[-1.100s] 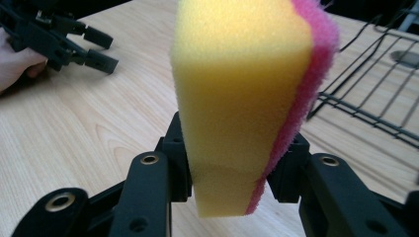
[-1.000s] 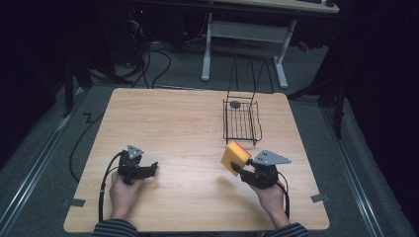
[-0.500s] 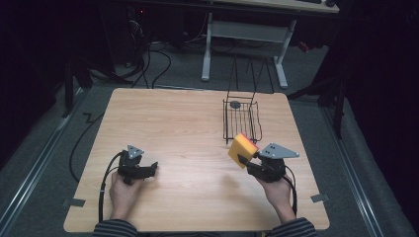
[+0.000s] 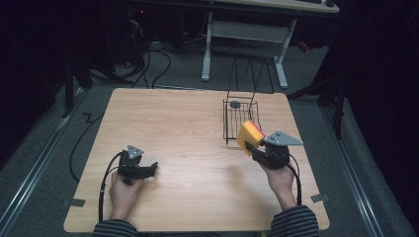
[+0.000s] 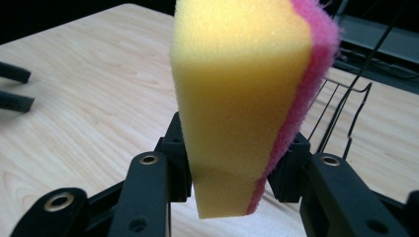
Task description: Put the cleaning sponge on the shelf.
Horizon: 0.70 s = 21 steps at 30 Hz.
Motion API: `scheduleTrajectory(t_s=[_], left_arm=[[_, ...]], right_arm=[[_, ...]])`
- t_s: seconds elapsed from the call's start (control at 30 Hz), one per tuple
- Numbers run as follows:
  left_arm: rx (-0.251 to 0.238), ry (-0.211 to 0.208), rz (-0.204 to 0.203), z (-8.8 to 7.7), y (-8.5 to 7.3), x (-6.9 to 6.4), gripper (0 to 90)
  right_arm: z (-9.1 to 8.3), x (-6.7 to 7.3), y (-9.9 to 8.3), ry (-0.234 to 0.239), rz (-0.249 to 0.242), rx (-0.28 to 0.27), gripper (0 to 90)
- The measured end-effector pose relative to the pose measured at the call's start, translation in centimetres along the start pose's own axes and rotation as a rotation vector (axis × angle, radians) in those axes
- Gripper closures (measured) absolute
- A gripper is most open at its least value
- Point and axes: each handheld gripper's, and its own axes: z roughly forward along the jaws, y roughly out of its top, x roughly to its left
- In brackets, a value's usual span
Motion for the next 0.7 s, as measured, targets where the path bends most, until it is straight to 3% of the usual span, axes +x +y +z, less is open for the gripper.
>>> scheduleTrajectory(t_s=[0.7], left_arm=[[0.000, 0.000, 0.001, 0.0, 0.0, 0.0, 17.6]], right_arm=[[2.5, -1.9, 2.0, -0.037, 0.042, 0.023, 60.7]])
